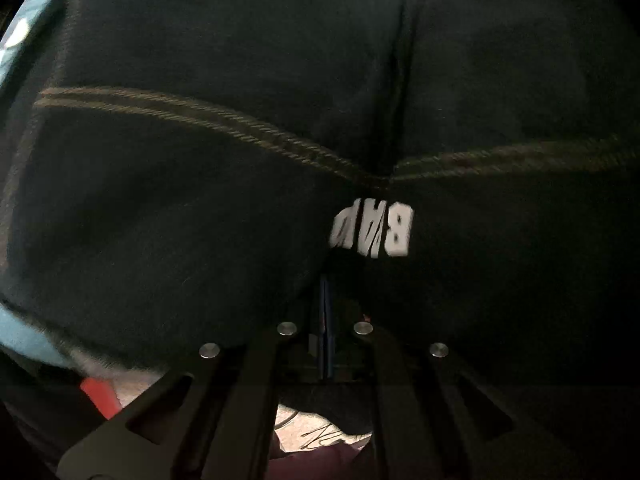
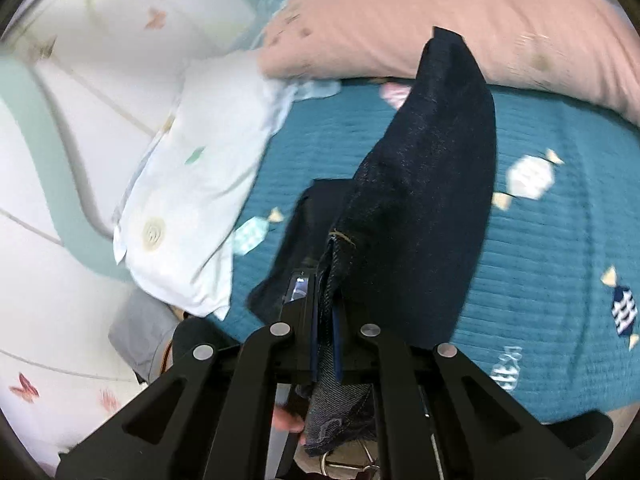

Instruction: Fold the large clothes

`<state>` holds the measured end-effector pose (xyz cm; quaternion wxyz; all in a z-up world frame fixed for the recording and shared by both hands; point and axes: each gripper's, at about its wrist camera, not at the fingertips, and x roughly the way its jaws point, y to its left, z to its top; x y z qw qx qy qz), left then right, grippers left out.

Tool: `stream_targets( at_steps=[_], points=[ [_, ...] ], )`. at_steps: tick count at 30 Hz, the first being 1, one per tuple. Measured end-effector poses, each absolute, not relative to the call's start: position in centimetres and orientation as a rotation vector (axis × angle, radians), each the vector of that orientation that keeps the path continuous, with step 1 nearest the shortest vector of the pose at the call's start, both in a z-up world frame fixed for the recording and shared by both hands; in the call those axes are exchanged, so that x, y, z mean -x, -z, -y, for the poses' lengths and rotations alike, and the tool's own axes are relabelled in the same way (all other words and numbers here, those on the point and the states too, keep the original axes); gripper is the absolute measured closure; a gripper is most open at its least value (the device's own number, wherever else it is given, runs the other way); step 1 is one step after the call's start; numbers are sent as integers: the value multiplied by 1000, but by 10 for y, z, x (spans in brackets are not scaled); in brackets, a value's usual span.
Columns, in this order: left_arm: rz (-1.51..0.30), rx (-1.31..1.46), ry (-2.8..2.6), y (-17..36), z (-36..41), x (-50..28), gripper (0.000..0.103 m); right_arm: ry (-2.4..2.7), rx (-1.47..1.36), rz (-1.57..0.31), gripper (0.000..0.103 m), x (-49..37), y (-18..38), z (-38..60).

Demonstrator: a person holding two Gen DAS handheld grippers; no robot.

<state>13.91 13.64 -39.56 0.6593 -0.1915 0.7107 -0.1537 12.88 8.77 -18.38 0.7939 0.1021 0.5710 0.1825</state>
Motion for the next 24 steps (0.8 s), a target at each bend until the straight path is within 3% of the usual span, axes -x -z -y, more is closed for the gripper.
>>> stream_targets(
  at_steps=[7,15,18,21,22,24],
  points=[
    [-1535,400,134,370,-239,-102,100,-491,-92,-1294,98,-136,203,-166],
    [-1467,395,-44,362,-334,-62,100,-510,-32,-1424,97,-151,283,-229],
    [-1462,417,-69,362,-354,-53,96,-473,-43,-1511,80,-159,323,-239],
    [-1442,426,-83,360,-356,-52,66,-489,-184,-1570,39,-156,332,-236],
    [-1421,425,-95,355,-359,-50,47,-495,-208,-1562,36,-154,327,-233],
    [-1390,401,-119,347,-363,-50,42,-493,-195,-1522,35,-151,314,-229]
  ],
)
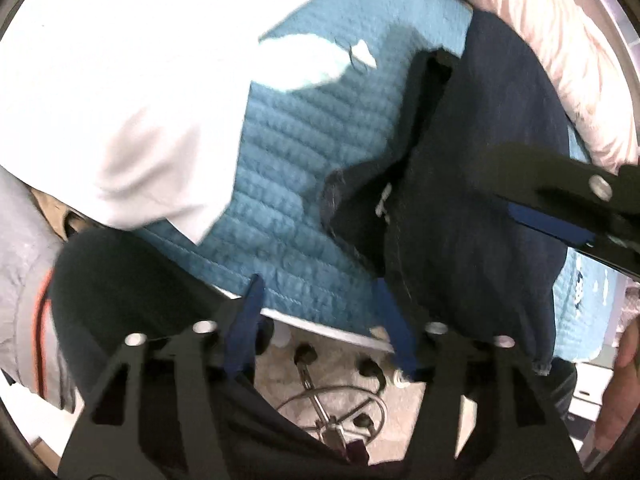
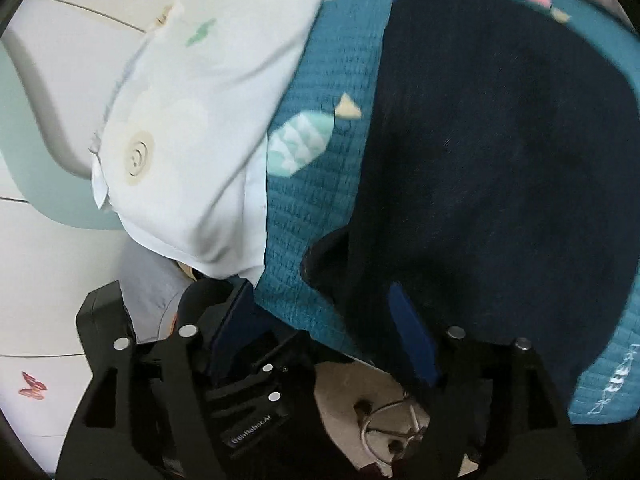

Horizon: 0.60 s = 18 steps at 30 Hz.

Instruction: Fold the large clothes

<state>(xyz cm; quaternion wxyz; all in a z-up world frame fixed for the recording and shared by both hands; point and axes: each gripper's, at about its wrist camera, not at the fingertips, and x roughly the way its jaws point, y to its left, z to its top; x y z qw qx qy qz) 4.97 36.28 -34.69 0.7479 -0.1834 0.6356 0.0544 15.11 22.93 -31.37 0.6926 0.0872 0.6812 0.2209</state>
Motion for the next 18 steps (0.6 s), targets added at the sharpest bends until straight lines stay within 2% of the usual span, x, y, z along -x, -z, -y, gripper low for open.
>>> stream_targets(
  at_steps=[8,13,14,15,16,17,18],
  points=[
    [-1340,359,-31,304,-313,-92,42,-333,-115,-1305,30,-139,244,-159],
    [-1330,271,50,308,-273,-128,38,-195,-139,-1293,26,-124,247,-114],
    [-1336,257,68,311,-266,-133,38,-182,-158,-1300,30,-121,254,-106],
    [-1355,242,100,317,-258,-138,38,-185,-173,-1303,38,-118,258,-101],
    [-1374,242,122,321,-254,-143,39,-203,-196,-1315,62,-117,264,-95],
    [-1407,257,155,330,-250,-148,40,-226,-233,-1357,81,-115,278,-91],
    [-1446,276,173,340,-249,-150,43,-227,-252,-1387,89,-113,289,-90]
  ],
)
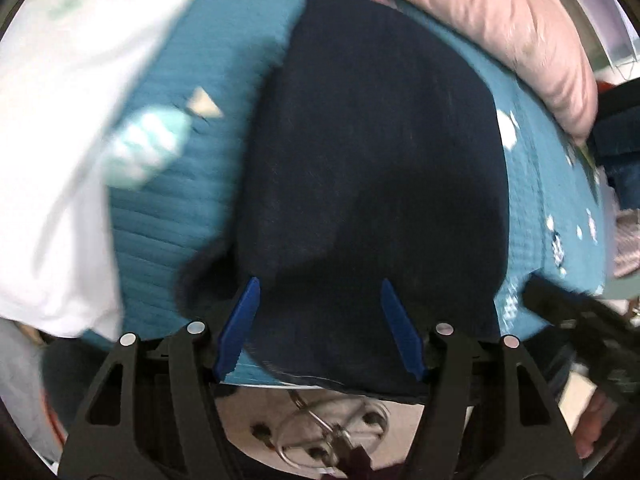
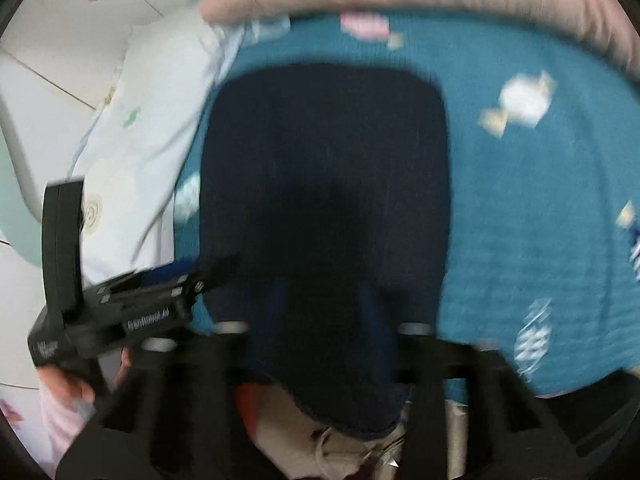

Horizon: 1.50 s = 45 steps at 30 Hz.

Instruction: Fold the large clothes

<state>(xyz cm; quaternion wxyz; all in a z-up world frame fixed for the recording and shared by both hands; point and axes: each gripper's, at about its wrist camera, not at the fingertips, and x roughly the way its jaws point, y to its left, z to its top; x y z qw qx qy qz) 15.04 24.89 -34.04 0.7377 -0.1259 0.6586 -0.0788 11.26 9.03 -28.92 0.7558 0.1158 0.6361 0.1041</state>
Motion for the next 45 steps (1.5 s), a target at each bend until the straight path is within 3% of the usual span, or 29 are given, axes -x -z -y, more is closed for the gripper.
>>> stream_targets(
  at_steps=[1,3,4,6,10,15,20,27,31,38,45],
  points=[
    [-1477,285,173,351,-248,-153,53,-210,-261,-1430,101,-110,304,-90],
    [-1539,272,163,378,-249,-158,71,-188,-256,-1491,103,-105,327,-91],
    [-1547,254,151,384,-250,-159,86,-157,-253,-1529,103,-102,345,-91],
    [-1563,220,132,399,-254,-163,100,-122,-223,-1547,103,-102,371,-93],
    [-1615,318,153,402,-264,-176,100,-105,-255,-1558,103,-110,380,-94],
    [-1597,151,158,383,-243,-167,100,-187,-335,-1574,102,-93,350,-84],
    [-1639,98,97,402,-240,-156,100,-207,-338,-1646,102,-51,342,-87],
    [-1649,122,86,409,-240,-160,100,-186,-345,-1701,103,-44,403,-97],
    [-1638,99,92,396,-241,-159,100,-185,-340,-1688,103,-46,378,-96],
    [-1552,91,204,337,-225,-177,100,-207,-280,-1492,101,-97,307,-103],
    [-1488,133,250,319,-202,-262,100,-128,-273,-1402,101,-191,304,-94]
  ],
)
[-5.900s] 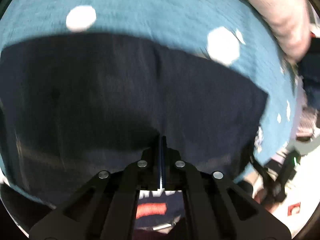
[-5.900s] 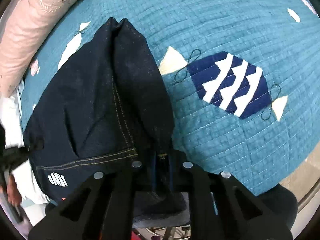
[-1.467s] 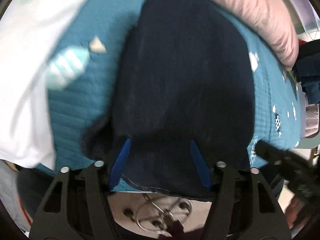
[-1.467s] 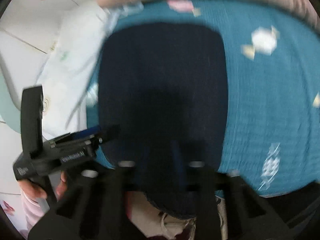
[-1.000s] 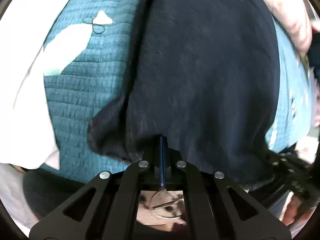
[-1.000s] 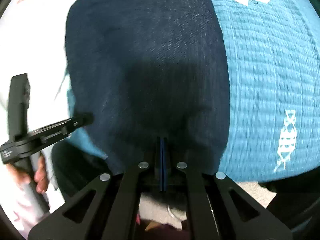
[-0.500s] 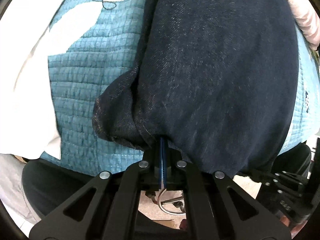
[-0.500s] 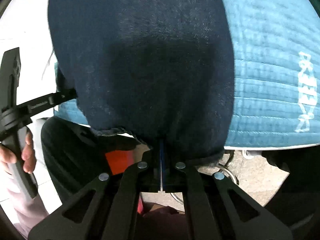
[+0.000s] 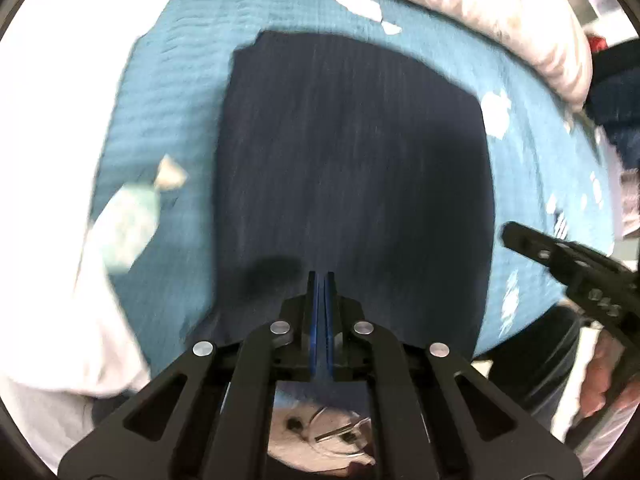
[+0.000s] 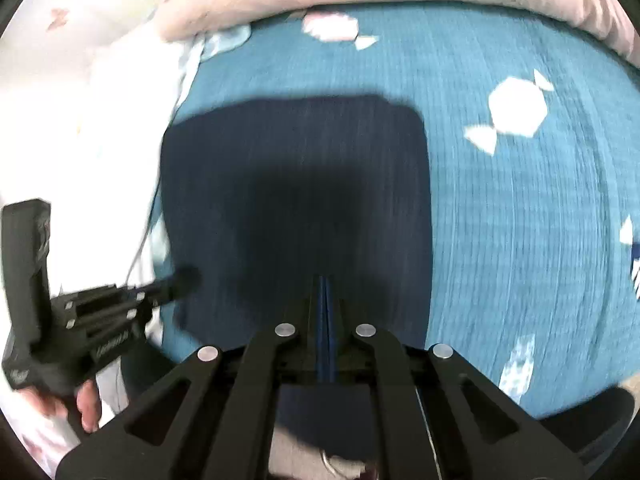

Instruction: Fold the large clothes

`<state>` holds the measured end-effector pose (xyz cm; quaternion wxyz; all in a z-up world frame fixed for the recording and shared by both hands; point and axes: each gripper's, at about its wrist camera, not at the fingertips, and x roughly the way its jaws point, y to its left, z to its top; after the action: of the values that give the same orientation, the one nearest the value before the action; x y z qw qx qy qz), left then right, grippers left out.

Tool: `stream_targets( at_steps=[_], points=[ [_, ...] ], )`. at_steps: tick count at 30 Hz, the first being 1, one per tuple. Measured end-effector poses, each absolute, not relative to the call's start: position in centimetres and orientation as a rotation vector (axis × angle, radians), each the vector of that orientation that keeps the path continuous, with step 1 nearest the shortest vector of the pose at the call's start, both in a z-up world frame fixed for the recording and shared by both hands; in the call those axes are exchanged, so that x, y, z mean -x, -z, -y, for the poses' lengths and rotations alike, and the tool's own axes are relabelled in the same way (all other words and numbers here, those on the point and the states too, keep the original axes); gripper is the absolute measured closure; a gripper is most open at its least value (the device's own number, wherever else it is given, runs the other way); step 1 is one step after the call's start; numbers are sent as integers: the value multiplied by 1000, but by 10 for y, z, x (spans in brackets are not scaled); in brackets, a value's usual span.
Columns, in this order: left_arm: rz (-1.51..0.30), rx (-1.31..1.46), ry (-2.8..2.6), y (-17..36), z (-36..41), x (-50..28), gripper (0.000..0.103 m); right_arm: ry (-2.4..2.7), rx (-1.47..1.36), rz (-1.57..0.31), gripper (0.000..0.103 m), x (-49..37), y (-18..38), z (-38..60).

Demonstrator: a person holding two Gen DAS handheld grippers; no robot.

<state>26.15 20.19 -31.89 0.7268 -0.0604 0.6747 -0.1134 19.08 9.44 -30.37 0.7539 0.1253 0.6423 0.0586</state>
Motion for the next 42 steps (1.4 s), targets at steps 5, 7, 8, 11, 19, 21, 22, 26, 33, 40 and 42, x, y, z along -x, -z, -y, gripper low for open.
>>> stream_targets(
  at_steps=[5,7,8,11,19,21,22,26,33,40,42],
  points=[
    [-1623,268,139,394,-228,-319,100,-86,-321,-1515,103,-245,359,-66],
    [-1651,348,153,407,-235,-324,100,-99,-313,-1537,103,-249,369,-65],
    [-1655,347,165,403,-236,-325,100,-113,-309,-1548,103,-250,366,-65],
    [-1623,251,170,382,-226,-321,100,-140,-277,-1550,103,-249,351,-68],
    [-1483,172,221,313,-198,-346,100,-133,-291,-1421,101,-278,300,-64],
    [-1511,184,200,324,-191,-367,100,-104,-288,-1435,101,-293,315,-65],
    [-1528,179,199,331,-190,-374,100,-89,-288,-1455,101,-296,324,-62],
    [-1601,158,165,384,-199,-389,101,-30,-292,-1492,103,-306,376,-57],
    [-1592,141,162,377,-202,-384,100,-41,-284,-1481,99,-307,363,-58],
    [-1535,117,181,346,-223,-358,58,-42,-340,-1374,33,-274,316,-31],
    [-1537,148,178,344,-235,-348,48,-44,-338,-1376,29,-264,312,-26]
  ],
)
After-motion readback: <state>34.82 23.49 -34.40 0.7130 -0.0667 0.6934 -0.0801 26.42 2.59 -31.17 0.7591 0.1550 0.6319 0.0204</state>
